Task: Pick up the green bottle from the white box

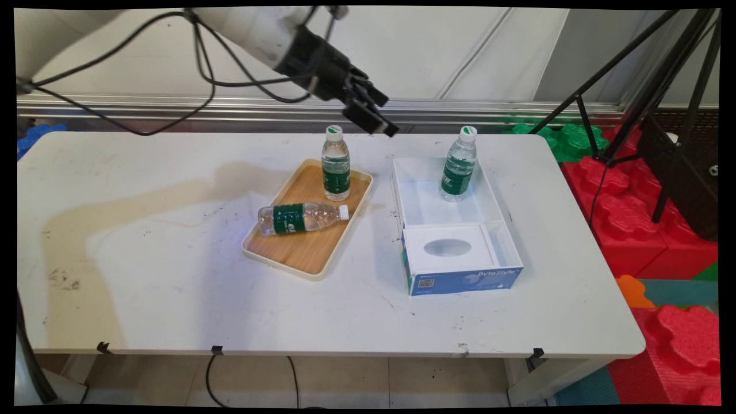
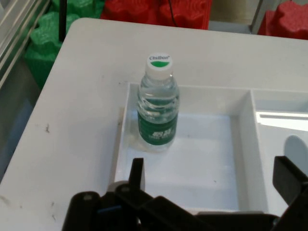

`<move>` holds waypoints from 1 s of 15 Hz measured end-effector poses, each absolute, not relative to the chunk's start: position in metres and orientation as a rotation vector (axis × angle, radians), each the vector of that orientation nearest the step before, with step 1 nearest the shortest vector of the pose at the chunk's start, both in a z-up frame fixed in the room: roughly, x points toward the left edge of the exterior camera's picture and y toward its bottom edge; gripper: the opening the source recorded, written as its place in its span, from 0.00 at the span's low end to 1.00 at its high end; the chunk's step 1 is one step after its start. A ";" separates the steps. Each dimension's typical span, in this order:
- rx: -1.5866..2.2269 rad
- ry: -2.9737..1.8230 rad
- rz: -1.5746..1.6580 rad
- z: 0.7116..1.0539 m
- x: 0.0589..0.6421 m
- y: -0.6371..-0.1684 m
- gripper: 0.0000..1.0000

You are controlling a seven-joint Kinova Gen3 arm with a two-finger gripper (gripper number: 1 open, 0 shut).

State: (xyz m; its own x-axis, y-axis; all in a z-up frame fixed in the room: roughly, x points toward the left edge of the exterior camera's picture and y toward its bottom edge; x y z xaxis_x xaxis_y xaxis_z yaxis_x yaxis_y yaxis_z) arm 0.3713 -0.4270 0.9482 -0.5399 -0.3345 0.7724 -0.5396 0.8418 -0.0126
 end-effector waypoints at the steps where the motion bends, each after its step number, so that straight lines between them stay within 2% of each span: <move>1: 0.633 -2.193 0.317 0.943 0.364 -0.435 1.00; 9: 0.614 -2.227 0.319 0.893 0.309 -0.493 1.00; 15: 0.607 -2.246 0.315 0.863 0.280 -0.520 1.00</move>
